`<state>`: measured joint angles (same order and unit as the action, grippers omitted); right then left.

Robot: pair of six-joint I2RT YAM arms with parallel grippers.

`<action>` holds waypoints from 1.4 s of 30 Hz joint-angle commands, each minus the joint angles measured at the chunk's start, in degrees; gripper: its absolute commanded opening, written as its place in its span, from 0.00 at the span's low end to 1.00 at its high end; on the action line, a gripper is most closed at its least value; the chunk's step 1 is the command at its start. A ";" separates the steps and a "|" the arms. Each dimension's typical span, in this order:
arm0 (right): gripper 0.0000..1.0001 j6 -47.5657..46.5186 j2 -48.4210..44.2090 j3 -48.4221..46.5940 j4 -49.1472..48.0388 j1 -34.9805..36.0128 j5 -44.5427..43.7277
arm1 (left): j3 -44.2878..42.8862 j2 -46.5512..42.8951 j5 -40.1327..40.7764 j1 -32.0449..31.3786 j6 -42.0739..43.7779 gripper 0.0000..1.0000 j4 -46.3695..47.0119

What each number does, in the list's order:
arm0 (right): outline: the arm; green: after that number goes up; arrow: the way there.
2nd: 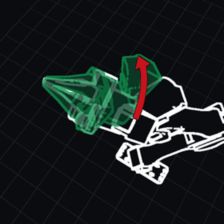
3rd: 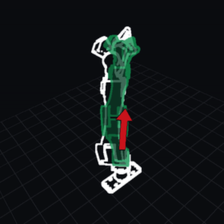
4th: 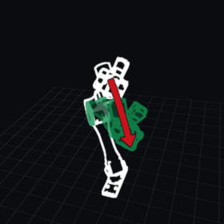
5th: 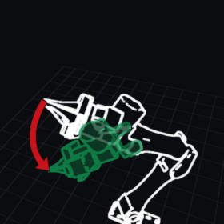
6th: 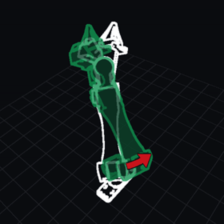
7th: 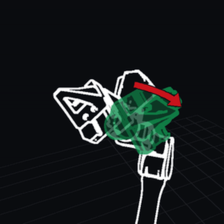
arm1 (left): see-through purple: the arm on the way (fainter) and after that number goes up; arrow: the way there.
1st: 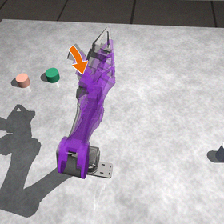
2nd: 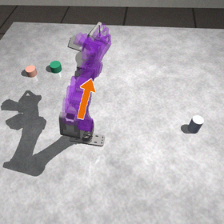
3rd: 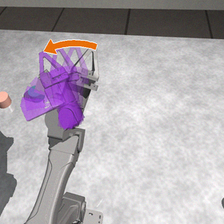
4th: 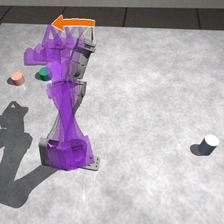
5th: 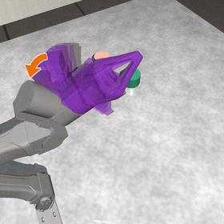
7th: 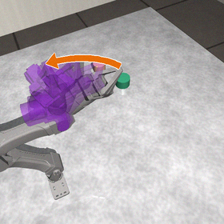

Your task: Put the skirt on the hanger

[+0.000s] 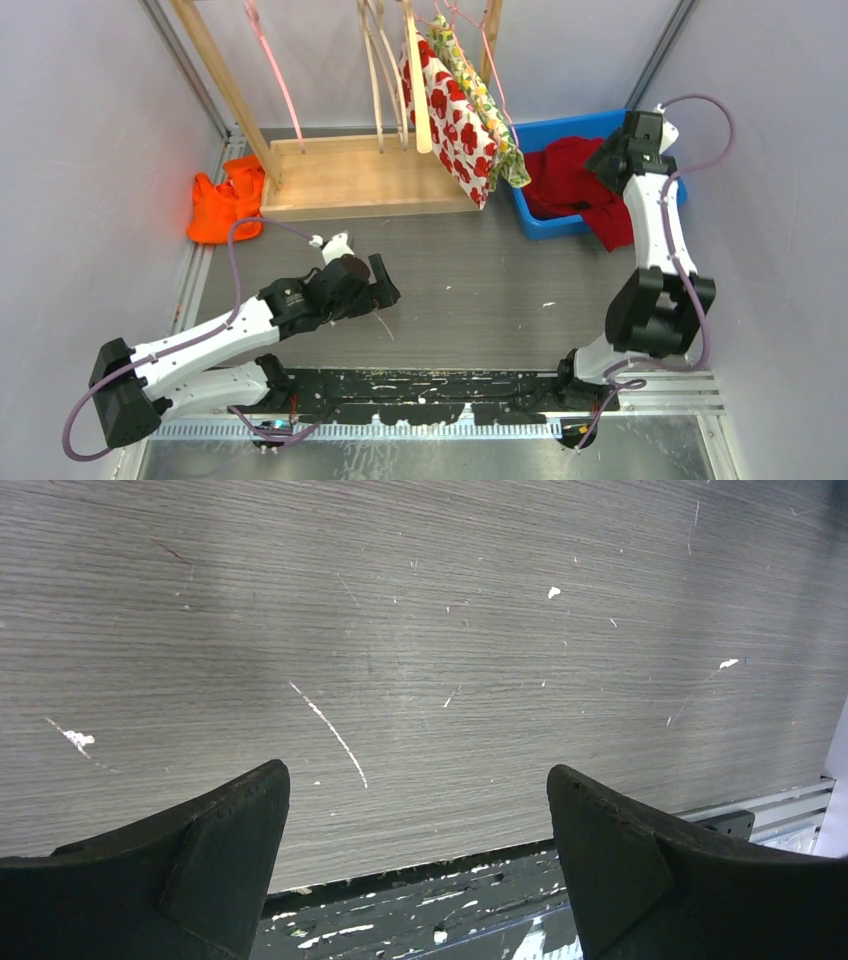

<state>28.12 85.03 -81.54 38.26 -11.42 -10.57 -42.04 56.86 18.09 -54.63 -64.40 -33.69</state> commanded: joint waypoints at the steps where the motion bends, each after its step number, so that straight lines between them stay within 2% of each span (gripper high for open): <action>1: 0.68 1.23 7.79 -7.63 -3.48 -0.01 3.22 | 0.62 -0.46 -1.23 0.14 1.51 1.00 3.45; 8: 0.67 2.20 20.50 -14.91 -4.06 -0.07 5.71 | 1.87 -2.42 -0.99 0.22 1.74 1.00 3.24; 13: 0.64 3.96 25.80 -15.58 -6.04 0.04 5.82 | 1.48 -3.04 -0.66 0.20 1.99 0.99 2.18; 16: 0.54 4.49 27.23 -14.79 -7.98 0.07 6.34 | 1.52 -3.42 -0.66 0.19 2.00 0.98 2.00; 20: 0.46 5.29 28.25 -13.40 -10.11 0.04 7.26 | 0.87 -2.95 -1.08 0.17 2.00 0.94 1.73; 22: 0.35 5.51 28.60 -12.30 -11.40 0.07 8.41 | -0.20 -2.08 -1.03 0.14 1.93 0.89 0.52; 27: 0.19 7.32 26.37 -6.58 -16.37 0.14 12.75 | -4.08 -0.40 0.72 0.22 1.47 0.74 -4.64; 29: 0.11 7.34 25.18 -5.83 -17.00 0.33 14.95 | -5.28 -0.29 1.94 0.15 0.85 0.72 -7.48; 33: 0.02 7.63 20.98 -4.15 -17.22 0.82 17.07 | -7.35 -1.04 4.37 0.18 -0.63 0.69 -11.86; 38: 0.01 6.02 15.70 -7.02 -14.16 1.62 18.65 | -10.46 -0.93 6.85 0.20 -1.62 0.68 -17.77; 42: 0.01 4.54 9.69 -8.76 -12.45 1.79 18.85 | -10.09 -1.73 7.89 0.19 -2.29 0.68 -17.67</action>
<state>34.28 103.13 -86.17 25.78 -10.04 6.79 -50.46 56.60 22.68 -54.63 -65.52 -48.71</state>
